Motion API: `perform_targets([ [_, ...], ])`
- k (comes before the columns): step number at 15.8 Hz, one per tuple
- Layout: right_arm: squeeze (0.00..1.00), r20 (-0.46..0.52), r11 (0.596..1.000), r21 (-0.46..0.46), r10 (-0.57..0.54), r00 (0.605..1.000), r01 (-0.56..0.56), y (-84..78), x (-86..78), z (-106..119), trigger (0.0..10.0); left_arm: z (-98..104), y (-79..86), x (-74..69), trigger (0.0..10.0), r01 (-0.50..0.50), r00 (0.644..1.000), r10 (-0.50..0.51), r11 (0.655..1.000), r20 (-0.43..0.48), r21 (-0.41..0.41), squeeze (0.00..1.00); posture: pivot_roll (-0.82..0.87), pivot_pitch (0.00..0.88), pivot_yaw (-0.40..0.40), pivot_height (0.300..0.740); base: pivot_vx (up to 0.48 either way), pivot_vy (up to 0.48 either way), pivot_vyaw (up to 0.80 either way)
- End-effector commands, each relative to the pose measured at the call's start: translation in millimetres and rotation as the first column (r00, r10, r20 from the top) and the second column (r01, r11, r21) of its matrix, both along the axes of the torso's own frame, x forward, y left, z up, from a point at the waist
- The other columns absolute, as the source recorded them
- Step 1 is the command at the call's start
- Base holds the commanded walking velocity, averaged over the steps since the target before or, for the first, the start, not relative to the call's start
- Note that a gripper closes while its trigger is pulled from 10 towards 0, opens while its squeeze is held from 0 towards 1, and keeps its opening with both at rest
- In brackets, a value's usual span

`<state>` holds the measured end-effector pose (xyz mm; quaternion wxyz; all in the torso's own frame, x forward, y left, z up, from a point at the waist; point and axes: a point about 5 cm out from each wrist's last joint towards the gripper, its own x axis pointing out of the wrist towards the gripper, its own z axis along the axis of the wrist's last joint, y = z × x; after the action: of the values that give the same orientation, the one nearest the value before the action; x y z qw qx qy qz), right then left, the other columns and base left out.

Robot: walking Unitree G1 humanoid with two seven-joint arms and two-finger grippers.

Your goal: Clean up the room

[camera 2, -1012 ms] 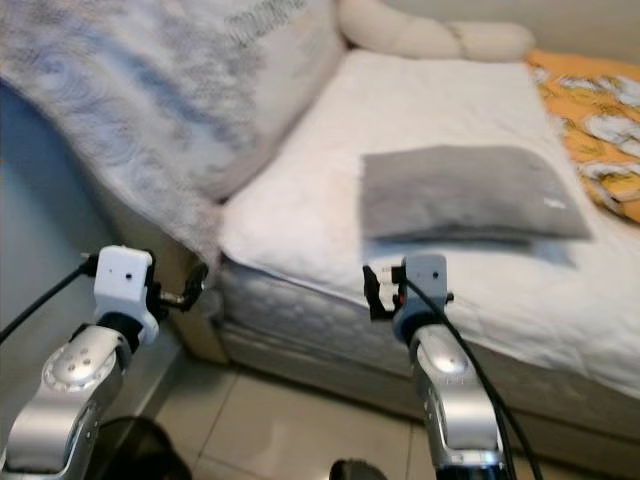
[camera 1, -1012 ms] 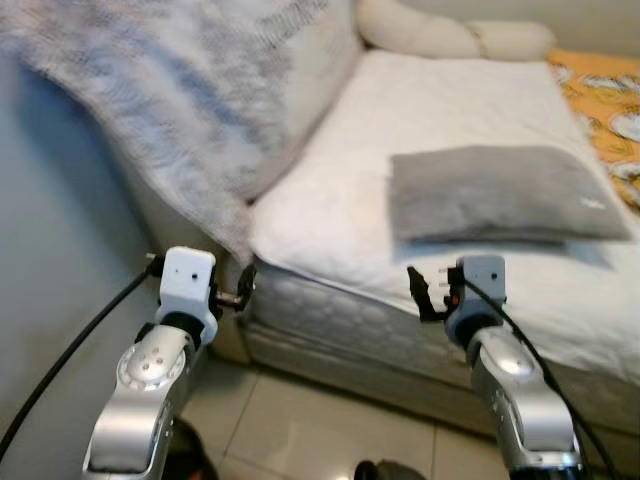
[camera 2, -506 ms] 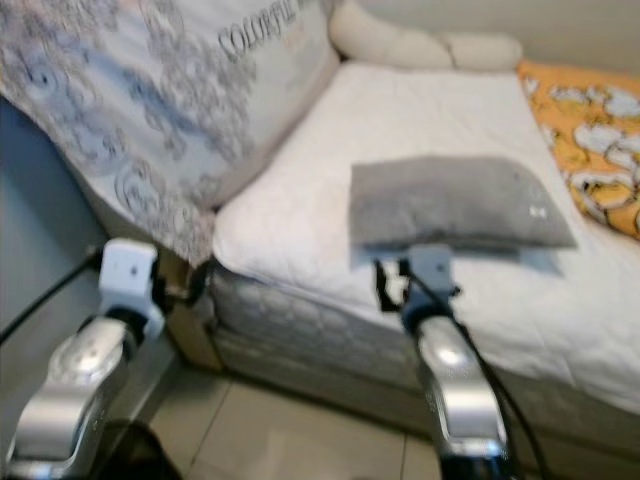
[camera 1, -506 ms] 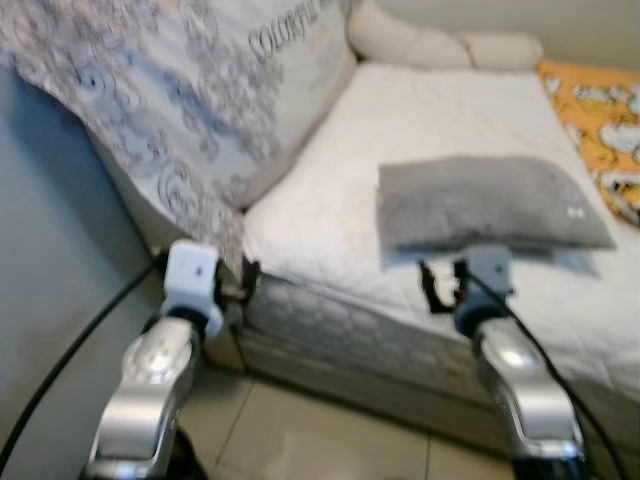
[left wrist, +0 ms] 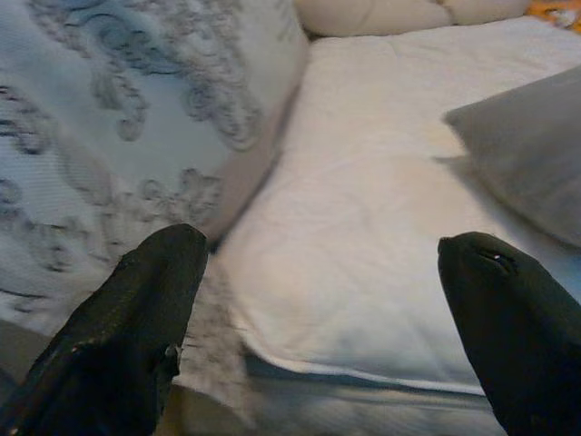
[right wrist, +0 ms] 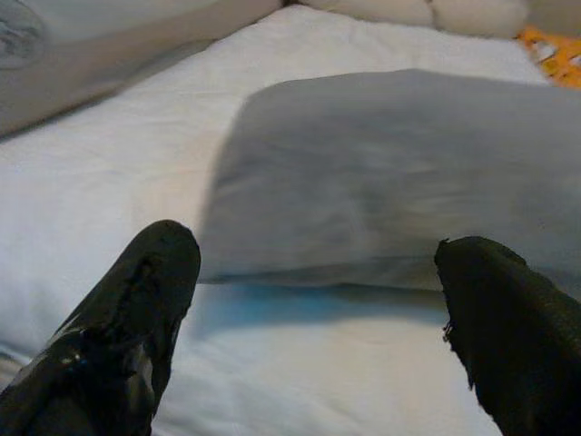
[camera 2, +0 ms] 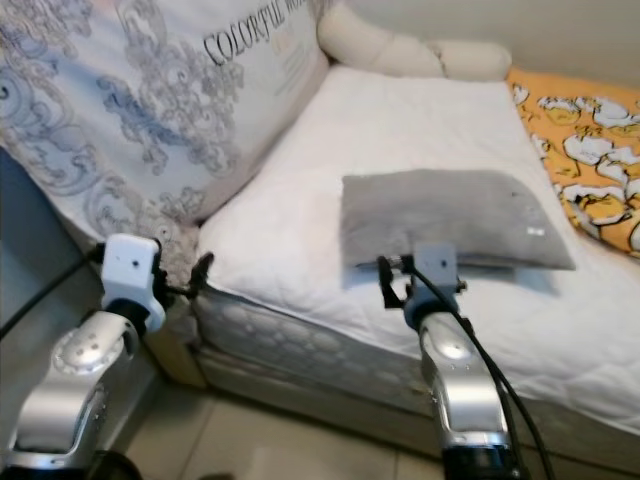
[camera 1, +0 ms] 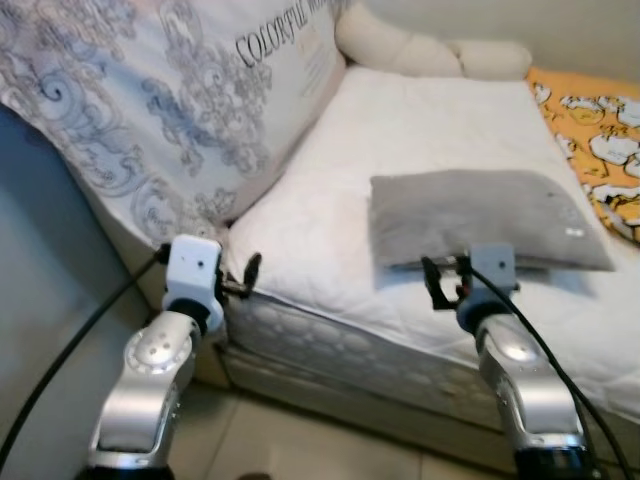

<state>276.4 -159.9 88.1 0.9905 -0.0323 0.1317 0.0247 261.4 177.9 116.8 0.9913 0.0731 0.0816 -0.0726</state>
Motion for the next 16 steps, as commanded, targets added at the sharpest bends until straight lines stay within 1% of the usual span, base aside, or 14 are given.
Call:
perform_targets([
  [1, 0.0, 0.009, 1.0, -0.02, -0.002, 1.0, 0.002, -3.2, 1.5, 2.3, 10.0, 3.9, -2.2, 3.0, 10.0, 0.004, 1.0, -0.004, 1.0, 0.018, -0.004, 0.0, -0.01, 0.0, 0.025, 0.74, 0.33, 0.0, -0.77],
  [3, 0.0, 0.024, 1.0, -0.016, -0.014, 1.0, 0.014, -6.3, 4.0, 5.1, 10.0, 2.5, -2.7, 2.6, 10.0, 0.005, 1.0, -0.005, 1.0, 0.016, -0.005, 0.0, -0.01, 0.0, 0.027, 0.74, 0.33, 0.0, -0.77],
  [5, 0.0, 0.04, 1.0, -0.022, 0.01, 0.999, -0.009, -3.8, 6.7, 8.3, 10.0, 3.8, -1.8, 4.6, 10.0, 0.006, 1.0, -0.006, 1.0, 0.021, -0.005, 0.0, -0.02, 0.0, 0.029, 0.74, 0.328, 0.0, 0.0],
  [10, 0.0, 0.048, 1.0, -0.022, 0.0, 0.999, 0.001, -5.8, 11.6, 9.5, 10.0, 3.5, -3.1, 7.7, 10.0, 0.01, 1.0, -0.01, 1.0, 0.028, -0.004, 0.0, -0.01, 0.0, 0.024, 0.74, 0.329, 0.0, 0.0],
  [12, 0.0, 0.055, 1.0, -0.023, 0.015, 0.998, -0.013, -2.4, 13.8, 9.7, 10.0, 7.3, -1.4, 11.8, 10.0, 0.008, 0.999, -0.008, 1.0, 0.04, 0.0, 0.0, -0.02, 0.0, 0.028, 0.74, 0.33, 0.0, 0.0],
  [14, 0.0, 0.057, 0.999, -0.031, 0.03, 0.998, -0.028, 0.4, 14.8, 10.4, 10.0, 7.3, -1.4, 12.5, 10.0, 0.01, 0.999, -0.01, 1.0, 0.042, 0.001, 0.0, -0.02, 0.0, 0.027, 0.74, 0.33, 0.0, 0.0],
  [16, 0.0, 0.045, 1.0, -0.024, 0.021, 0.999, -0.02, -1.9, 13.6, 8.1, 10.0, 6.1, -3.3, 11.4, 10.0, 0.016, 0.999, -0.016, 1.0, 0.043, -0.001, 0.0, -0.01, 0.0, 0.019, 0.74, 0.33, 0.0, 0.0],
])
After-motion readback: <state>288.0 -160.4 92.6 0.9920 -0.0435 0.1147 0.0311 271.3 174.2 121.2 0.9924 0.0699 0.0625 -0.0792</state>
